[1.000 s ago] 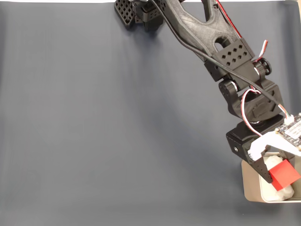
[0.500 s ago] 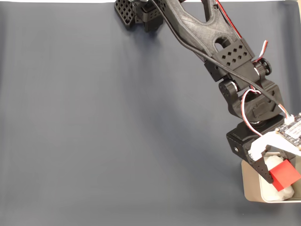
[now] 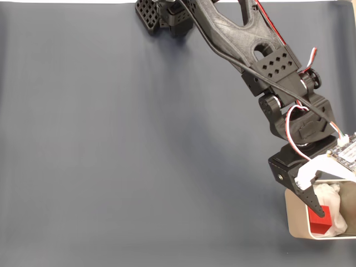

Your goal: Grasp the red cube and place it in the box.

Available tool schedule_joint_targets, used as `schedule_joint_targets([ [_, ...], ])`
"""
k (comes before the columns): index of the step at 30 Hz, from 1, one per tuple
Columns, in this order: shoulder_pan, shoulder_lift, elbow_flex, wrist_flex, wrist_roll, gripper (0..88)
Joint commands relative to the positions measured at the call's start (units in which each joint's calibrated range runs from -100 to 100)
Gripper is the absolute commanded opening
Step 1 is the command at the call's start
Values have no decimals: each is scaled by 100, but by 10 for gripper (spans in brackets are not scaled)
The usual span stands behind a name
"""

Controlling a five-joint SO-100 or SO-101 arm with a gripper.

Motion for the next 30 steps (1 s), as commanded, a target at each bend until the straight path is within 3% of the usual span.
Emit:
schedule_joint_targets([
  [1,23,-199,-185,-99,44,474],
  [30,51,-295,-85,-238,24,473],
])
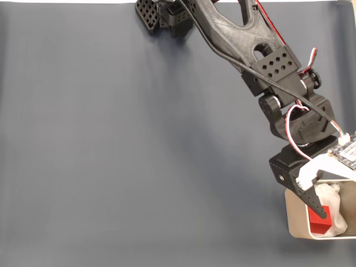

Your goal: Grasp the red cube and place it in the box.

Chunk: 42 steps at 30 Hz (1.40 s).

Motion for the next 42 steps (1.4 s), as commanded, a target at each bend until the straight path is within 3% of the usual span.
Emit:
schedule_joint_targets([
  [1,51,-303,-85,-160,-29,466],
  [4,94,-355,-85,-225,-78,361],
  [7,257,-511,-39,-225,-181,79],
  [9,463,-693,61,-225,-181,0],
  [22,2353,-2955,1785,-69,-303,0],
  [37,2303,-8986,9532,-258,-337,0],
  [42,2225,-11040,11101,758,-342,0],
])
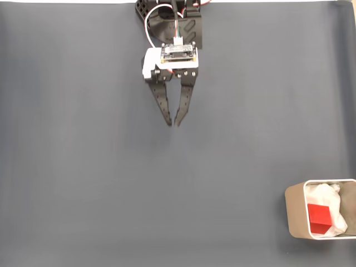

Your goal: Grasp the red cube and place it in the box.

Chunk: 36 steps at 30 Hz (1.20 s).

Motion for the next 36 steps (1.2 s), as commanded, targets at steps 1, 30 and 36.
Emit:
schedule_joint_targets([
  [1,-60,-1730,922,959,-49,0],
  [30,-46,-2388,949,5164,24,0],
  [36,-46,-2388,949,5164,24,0],
])
